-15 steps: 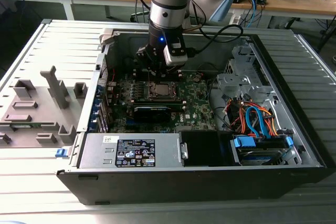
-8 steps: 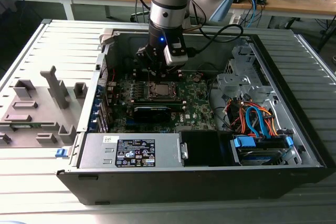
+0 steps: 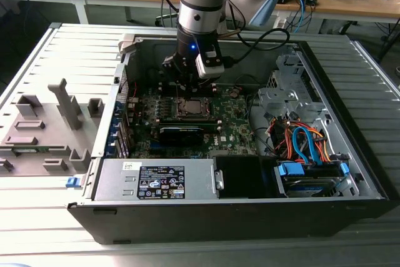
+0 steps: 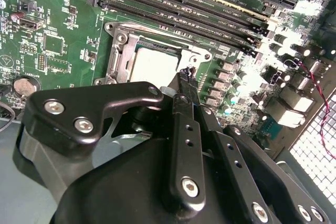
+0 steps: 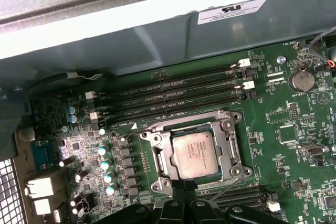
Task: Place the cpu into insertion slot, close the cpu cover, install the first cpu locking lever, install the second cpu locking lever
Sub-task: 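Install the first cpu locking lever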
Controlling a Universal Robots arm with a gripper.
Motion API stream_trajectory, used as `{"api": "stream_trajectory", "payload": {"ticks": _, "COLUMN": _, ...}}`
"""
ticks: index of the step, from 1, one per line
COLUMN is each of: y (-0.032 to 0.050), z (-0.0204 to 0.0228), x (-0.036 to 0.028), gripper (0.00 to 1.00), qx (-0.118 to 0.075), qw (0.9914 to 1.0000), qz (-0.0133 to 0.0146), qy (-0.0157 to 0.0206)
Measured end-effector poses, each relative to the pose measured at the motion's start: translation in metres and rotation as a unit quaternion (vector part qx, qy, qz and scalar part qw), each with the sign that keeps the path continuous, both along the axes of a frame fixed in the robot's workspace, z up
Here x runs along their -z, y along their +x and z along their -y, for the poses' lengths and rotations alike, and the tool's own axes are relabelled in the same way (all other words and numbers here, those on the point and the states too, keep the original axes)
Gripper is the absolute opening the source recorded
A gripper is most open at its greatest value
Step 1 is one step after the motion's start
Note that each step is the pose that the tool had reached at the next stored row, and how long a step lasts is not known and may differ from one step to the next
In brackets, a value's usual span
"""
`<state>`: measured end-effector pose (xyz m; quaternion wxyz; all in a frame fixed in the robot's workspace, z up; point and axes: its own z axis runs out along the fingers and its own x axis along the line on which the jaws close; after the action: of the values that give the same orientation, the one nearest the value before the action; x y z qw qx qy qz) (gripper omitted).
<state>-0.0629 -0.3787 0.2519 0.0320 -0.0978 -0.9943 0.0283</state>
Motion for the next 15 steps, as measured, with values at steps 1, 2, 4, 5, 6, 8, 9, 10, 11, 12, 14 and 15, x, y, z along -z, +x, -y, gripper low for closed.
{"api": "stream_trajectory", "payload": {"ticks": 1, "y": 0.0, "z": 0.0, "x": 0.0, "gripper": 0.11, "qx": -0.001, "qw": 1.0, "qz": 0.0, "qy": 0.0}}
{"api": "stream_trajectory", "payload": {"ticks": 2, "y": 0.0, "z": 0.0, "x": 0.0, "gripper": 0.11, "qx": -0.001, "qw": 1.0, "qz": 0.0, "qy": 0.0}}
{"api": "stream_trajectory", "payload": {"ticks": 4, "y": 0.0, "z": 0.0, "x": 0.0, "gripper": 0.11, "qx": -0.003, "qw": 1.0, "qz": 0.0, "qy": 0.0}}
{"api": "stream_trajectory", "payload": {"ticks": 5, "y": 0.0, "z": 0.0, "x": 0.0, "gripper": 0.11, "qx": -0.004, "qw": 0.99999, "qz": 0.0, "qy": 0.0}}
{"api": "stream_trajectory", "payload": {"ticks": 6, "y": 0.0, "z": 0.0, "x": 0.0, "gripper": 0.11, "qx": -0.005, "qw": 0.99999, "qz": 0.0, "qy": 0.0}}
{"api": "stream_trajectory", "payload": {"ticks": 8, "y": 0.0, "z": 0.0, "x": 0.0, "gripper": 0.11, "qx": -0.006, "qw": 0.99998, "qz": 0.0, "qy": 0.0}}
{"api": "stream_trajectory", "payload": {"ticks": 9, "y": 0.0, "z": 0.0, "x": 0.0, "gripper": 0.11, "qx": -0.008, "qw": 0.99997, "qz": 0.0, "qy": 0.0}}
{"api": "stream_trajectory", "payload": {"ticks": 10, "y": 0.0, "z": 0.0, "x": 0.0, "gripper": 0.11, "qx": -0.009, "qw": 0.99996, "qz": 0.0, "qy": 0.0}}
{"api": "stream_trajectory", "payload": {"ticks": 11, "y": 0.0, "z": 0.0, "x": 0.0001, "gripper": 0.11, "qx": -0.01, "qw": 0.99995, "qz": 0.0, "qy": 0.0}}
{"api": "stream_trajectory", "payload": {"ticks": 12, "y": 0.0, "z": 0.0, "x": 0.0, "gripper": 0.11, "qx": -0.01, "qw": 0.99995, "qz": 0.0, "qy": 0.0}}
{"api": "stream_trajectory", "payload": {"ticks": 14, "y": 0.0, "z": 0.0, "x": 0.0001, "gripper": 0.11, "qx": -0.012, "qw": 0.99993, "qz": 0.0, "qy": 0.0}}
{"api": "stream_trajectory", "payload": {"ticks": 15, "y": 0.0, "z": 0.0, "x": 0.0001, "gripper": 0.11, "qx": -0.012, "qw": 0.99992, "qz": 0.0, "qy": 0.0}}
